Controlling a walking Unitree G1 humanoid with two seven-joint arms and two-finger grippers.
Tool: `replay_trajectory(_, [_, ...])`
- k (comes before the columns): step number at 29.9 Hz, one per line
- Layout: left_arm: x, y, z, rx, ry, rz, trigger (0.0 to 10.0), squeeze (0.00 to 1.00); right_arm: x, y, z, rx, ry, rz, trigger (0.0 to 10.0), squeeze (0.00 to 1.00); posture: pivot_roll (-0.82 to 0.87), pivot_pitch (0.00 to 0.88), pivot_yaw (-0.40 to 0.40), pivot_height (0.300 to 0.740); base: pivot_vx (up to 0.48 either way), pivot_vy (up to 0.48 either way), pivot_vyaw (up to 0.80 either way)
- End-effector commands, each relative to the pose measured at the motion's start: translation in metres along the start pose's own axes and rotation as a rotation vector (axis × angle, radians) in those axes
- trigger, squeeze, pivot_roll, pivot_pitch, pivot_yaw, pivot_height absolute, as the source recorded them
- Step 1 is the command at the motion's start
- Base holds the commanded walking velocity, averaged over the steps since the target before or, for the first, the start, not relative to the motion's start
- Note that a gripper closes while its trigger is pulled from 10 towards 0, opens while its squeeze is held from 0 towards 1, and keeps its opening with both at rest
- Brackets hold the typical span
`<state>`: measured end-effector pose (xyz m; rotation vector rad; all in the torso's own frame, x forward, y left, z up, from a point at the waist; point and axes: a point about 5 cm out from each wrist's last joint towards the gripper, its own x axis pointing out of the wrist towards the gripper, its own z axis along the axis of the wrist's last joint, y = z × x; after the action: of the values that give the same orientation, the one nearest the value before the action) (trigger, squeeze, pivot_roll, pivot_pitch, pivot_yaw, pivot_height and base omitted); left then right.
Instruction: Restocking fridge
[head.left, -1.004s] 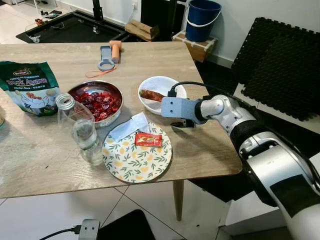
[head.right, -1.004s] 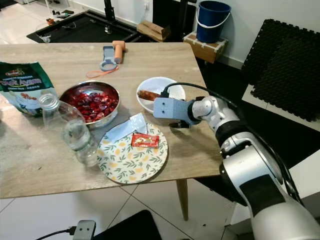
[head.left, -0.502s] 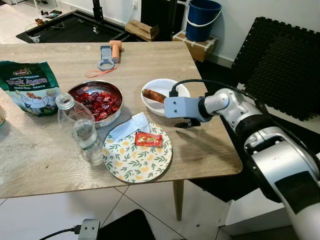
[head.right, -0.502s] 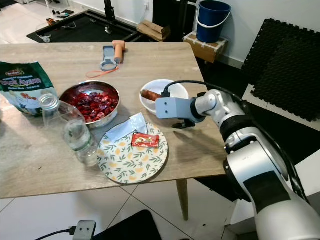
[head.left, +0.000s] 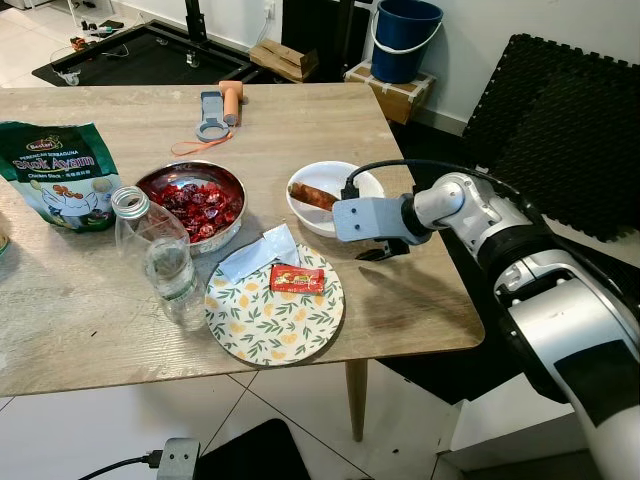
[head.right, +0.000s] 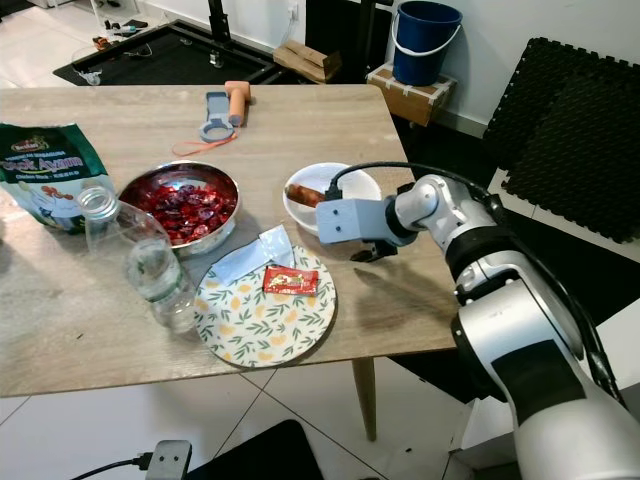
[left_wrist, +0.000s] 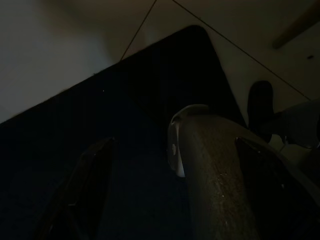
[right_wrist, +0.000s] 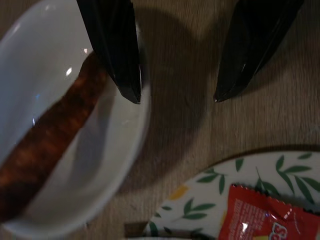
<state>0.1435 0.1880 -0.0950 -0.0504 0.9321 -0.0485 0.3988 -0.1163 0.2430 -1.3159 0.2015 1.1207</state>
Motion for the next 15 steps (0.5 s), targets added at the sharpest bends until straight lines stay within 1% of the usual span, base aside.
replay_trajectory(1, [-0.015,-0.005,-0.053,0.003,0.223,-0.020,10.0,0.00,0.004,0.002,0.002,-0.015,0.009,0.021,10.0,0.00,-0.03,0.225,-0.076,0.740,0.000,0.000,0.00])
replay_trajectory(6, [-0.016,-0.004,-0.054,0.008,0.226,-0.019,10.0,0.00,0.014,0.005,0.008,-0.009,0.016,0.018,10.0,0.00,-0.03,0.229,-0.072,0.740,0.000,0.000,0.00])
replay_trajectory(15, [-0.016,-0.003,-0.054,0.008,0.224,-0.017,10.0,0.00,0.018,0.005,0.009,-0.013,0.066,0.044,10.0,0.00,-0.02,0.233,-0.075,0.740,0.000,0.000,0.00])
